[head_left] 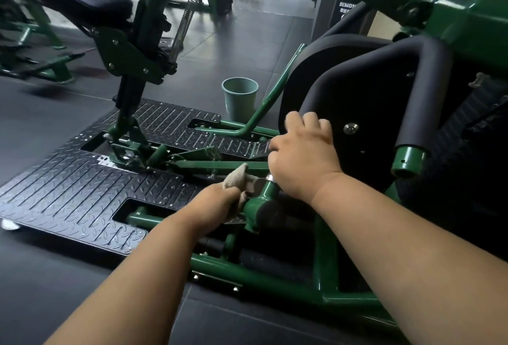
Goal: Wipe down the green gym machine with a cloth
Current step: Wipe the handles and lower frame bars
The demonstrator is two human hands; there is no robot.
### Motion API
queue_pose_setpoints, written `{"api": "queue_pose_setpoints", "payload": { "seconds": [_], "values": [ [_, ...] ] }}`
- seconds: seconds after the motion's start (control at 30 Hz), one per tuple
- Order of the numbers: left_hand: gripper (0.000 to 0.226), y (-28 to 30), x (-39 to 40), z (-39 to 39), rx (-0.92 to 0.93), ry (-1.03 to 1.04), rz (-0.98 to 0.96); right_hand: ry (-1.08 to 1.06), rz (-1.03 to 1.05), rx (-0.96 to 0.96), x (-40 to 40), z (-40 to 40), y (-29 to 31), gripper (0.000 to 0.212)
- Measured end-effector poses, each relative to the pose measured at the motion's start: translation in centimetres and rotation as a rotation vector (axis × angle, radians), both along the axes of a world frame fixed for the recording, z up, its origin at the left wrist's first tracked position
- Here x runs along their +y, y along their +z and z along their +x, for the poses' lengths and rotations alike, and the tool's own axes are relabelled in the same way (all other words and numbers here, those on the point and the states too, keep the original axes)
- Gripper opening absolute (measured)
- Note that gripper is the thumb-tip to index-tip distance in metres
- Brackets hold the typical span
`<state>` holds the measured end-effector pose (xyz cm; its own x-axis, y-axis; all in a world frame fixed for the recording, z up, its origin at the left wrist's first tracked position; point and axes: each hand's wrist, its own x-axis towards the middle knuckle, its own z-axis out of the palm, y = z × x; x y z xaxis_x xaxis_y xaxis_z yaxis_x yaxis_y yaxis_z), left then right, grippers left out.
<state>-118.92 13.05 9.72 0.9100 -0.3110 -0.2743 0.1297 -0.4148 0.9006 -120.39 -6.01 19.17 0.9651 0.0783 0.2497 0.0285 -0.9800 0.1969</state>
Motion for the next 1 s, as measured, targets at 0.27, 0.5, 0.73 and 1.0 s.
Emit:
{"api": "queue_pose_setpoints", "payload": {
  "seconds": [0.27,0.5,0.73,1.0],
  "values": [
    [0.038,-1.5,-1.4,0.9,0.131,-0.141,-0.237,0.256,0.392,0.036,-2.8,2.6,-2.1,0.035],
    [0.05,0.8,-3.7,3.1,0.229,-0.345,-0.207,0.243,0.32,-0.099,-2.1,2.8,-3.0,0.043],
    [0.033,0.5,-4.1,3.8,0.218,-0.378,-0.133,0.231,0.29,-0.121,-1.9,3.0,-3.0,0.05],
    [0.096,-15.6,-1.5,15.5,0.172,-0.302,0.115,0.211,0.281,-0.172,-1.8,3.5,-3.6,0.048]
  ]
}}
